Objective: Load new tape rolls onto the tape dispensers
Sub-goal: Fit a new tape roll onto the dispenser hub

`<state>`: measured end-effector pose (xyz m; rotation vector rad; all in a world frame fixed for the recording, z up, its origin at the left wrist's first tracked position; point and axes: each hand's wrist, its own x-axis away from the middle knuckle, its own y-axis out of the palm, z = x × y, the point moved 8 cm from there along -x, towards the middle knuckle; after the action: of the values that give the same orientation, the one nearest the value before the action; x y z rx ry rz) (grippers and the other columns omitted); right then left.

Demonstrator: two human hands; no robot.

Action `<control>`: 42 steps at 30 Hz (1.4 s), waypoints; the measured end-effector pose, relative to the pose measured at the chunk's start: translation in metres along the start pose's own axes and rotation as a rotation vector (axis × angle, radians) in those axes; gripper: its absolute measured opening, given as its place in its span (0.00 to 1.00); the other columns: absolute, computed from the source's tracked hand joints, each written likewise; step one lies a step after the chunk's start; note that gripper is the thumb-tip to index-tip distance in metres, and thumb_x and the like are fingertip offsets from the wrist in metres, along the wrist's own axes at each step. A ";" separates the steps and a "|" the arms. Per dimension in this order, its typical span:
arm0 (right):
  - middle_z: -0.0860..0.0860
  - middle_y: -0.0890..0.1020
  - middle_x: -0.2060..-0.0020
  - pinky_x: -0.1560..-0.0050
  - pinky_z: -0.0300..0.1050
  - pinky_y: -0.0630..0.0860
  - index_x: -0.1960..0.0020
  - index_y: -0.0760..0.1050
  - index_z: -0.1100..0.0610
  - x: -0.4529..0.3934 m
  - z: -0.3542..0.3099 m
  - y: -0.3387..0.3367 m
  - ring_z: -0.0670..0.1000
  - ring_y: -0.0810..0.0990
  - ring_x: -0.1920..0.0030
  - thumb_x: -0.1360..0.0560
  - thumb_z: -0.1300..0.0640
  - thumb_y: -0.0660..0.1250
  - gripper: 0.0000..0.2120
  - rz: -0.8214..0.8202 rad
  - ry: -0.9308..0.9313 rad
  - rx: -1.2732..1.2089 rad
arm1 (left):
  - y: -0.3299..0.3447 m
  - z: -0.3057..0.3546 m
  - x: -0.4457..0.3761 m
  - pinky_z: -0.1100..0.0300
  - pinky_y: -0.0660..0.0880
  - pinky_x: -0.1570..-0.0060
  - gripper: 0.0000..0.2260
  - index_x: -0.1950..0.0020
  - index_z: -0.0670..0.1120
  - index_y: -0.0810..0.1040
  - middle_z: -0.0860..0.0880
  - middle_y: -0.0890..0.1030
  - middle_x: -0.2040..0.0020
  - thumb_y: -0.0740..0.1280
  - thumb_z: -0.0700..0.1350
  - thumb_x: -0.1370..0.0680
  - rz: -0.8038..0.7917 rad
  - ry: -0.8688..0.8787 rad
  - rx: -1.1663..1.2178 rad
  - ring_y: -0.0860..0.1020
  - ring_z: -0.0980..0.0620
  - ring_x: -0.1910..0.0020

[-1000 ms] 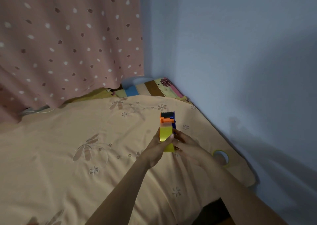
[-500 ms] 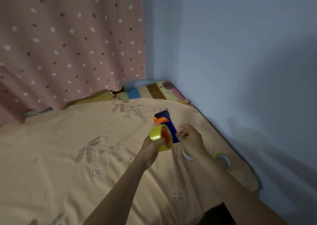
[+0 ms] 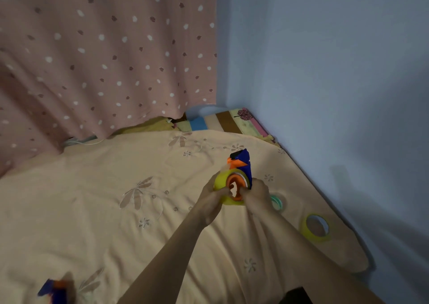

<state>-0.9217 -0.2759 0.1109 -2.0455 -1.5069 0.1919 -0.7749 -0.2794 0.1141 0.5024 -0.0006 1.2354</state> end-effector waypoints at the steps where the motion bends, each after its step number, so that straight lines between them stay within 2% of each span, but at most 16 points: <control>1: 0.51 0.83 0.58 0.62 0.39 0.73 0.47 0.80 0.57 0.002 -0.004 0.005 0.52 0.81 0.57 0.23 0.59 0.66 0.06 -0.007 -0.031 0.009 | -0.007 0.001 0.002 0.57 0.80 0.49 0.22 0.36 0.44 0.79 0.47 0.84 0.45 0.66 0.30 0.28 0.034 -0.005 -0.006 0.83 0.49 0.46; 3: 0.52 0.83 0.58 0.60 0.41 0.75 0.48 0.80 0.58 0.007 -0.014 0.018 0.53 0.82 0.57 0.24 0.61 0.66 0.06 -0.033 -0.074 0.030 | -0.023 0.000 0.010 0.51 0.80 0.44 0.20 0.35 0.43 0.77 0.43 0.83 0.42 0.70 0.33 0.26 0.134 -0.037 -0.033 0.82 0.45 0.44; 6: 0.52 0.82 0.59 0.61 0.40 0.75 0.49 0.79 0.60 0.016 -0.030 0.048 0.52 0.81 0.59 0.24 0.62 0.66 0.05 -0.086 -0.155 0.055 | -0.058 0.002 0.032 0.44 0.79 0.39 0.20 0.35 0.45 0.78 0.42 0.83 0.41 0.74 0.45 0.26 0.321 -0.081 -0.132 0.82 0.42 0.41; 9: 0.49 0.81 0.57 0.56 0.41 0.75 0.47 0.78 0.59 0.032 -0.049 0.085 0.51 0.79 0.58 0.24 0.61 0.67 0.06 -0.161 -0.230 0.066 | -0.097 0.007 0.063 0.52 0.83 0.47 0.19 0.37 0.44 0.79 0.42 0.85 0.43 0.74 0.48 0.26 0.469 -0.084 -0.179 0.83 0.43 0.43; 13: 0.50 0.82 0.56 0.55 0.43 0.77 0.47 0.78 0.57 0.066 -0.068 0.131 0.51 0.80 0.57 0.24 0.61 0.67 0.07 -0.262 -0.286 0.027 | -0.136 0.011 0.114 0.62 0.82 0.59 0.18 0.40 0.40 0.80 0.41 0.86 0.46 0.73 0.50 0.24 0.555 -0.054 -0.149 0.85 0.46 0.49; 17: 0.49 0.81 0.56 0.59 0.39 0.75 0.46 0.77 0.57 0.114 -0.087 0.181 0.50 0.79 0.57 0.24 0.60 0.66 0.07 -0.375 -0.359 0.037 | -0.177 0.015 0.176 0.62 0.82 0.60 0.18 0.42 0.39 0.80 0.40 0.86 0.48 0.72 0.51 0.23 0.660 -0.006 -0.113 0.86 0.49 0.55; 20: 0.48 0.82 0.55 0.62 0.34 0.72 0.45 0.77 0.56 0.157 -0.100 0.214 0.48 0.80 0.58 0.23 0.59 0.66 0.08 -0.456 -0.419 0.044 | -0.205 0.011 0.223 0.58 0.83 0.56 0.18 0.42 0.38 0.80 0.40 0.86 0.47 0.72 0.51 0.23 0.729 0.006 -0.090 0.86 0.45 0.50; 25: 0.46 0.80 0.61 0.64 0.39 0.77 0.51 0.76 0.56 0.223 -0.113 0.255 0.46 0.79 0.62 0.25 0.60 0.66 0.04 -0.513 -0.470 0.068 | -0.245 0.005 0.297 0.55 0.84 0.52 0.16 0.43 0.40 0.80 0.42 0.86 0.49 0.71 0.52 0.22 0.790 0.026 -0.066 0.86 0.44 0.49; 28: 0.43 0.80 0.63 0.68 0.35 0.71 0.53 0.76 0.55 0.280 -0.115 0.284 0.43 0.78 0.63 0.26 0.60 0.66 0.03 -0.547 -0.470 0.077 | -0.274 -0.005 0.355 0.52 0.84 0.50 0.16 0.45 0.40 0.81 0.42 0.86 0.50 0.71 0.52 0.22 0.829 0.027 -0.041 0.86 0.45 0.50; 32: 0.48 0.81 0.61 0.66 0.36 0.73 0.53 0.77 0.57 0.350 -0.114 0.321 0.47 0.79 0.62 0.26 0.60 0.66 0.03 -0.588 -0.434 0.067 | -0.309 -0.018 0.423 0.51 0.83 0.49 0.15 0.44 0.40 0.81 0.44 0.86 0.52 0.70 0.51 0.22 0.819 0.031 -0.017 0.85 0.48 0.53; 35: 0.46 0.80 0.64 0.73 0.28 0.69 0.56 0.76 0.55 0.392 -0.119 0.345 0.45 0.77 0.65 0.26 0.58 0.67 0.01 -0.617 -0.406 0.055 | -0.336 -0.022 0.465 0.47 0.83 0.46 0.16 0.41 0.38 0.79 0.40 0.85 0.49 0.70 0.49 0.21 0.834 0.021 -0.017 0.85 0.46 0.51; 38: 0.45 0.80 0.64 0.76 0.28 0.67 0.55 0.76 0.54 0.420 -0.129 0.370 0.46 0.78 0.64 0.25 0.56 0.68 0.01 -0.650 -0.408 0.077 | -0.364 -0.021 0.492 0.51 0.84 0.50 0.15 0.42 0.38 0.80 0.38 0.85 0.46 0.69 0.49 0.21 0.853 0.033 -0.014 0.85 0.44 0.50; 42: 0.50 0.82 0.56 0.76 0.26 0.68 0.51 0.77 0.54 0.437 -0.148 0.409 0.45 0.80 0.61 0.25 0.56 0.68 0.04 -0.676 -0.446 0.130 | -0.403 -0.015 0.512 0.57 0.84 0.57 0.17 0.43 0.39 0.79 0.43 0.86 0.52 0.71 0.51 0.22 0.870 0.038 -0.007 0.86 0.49 0.55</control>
<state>-0.3656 -0.0095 0.1116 -1.3412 -2.2974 0.4760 -0.2404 0.0928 0.0900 0.4849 -0.2097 2.0930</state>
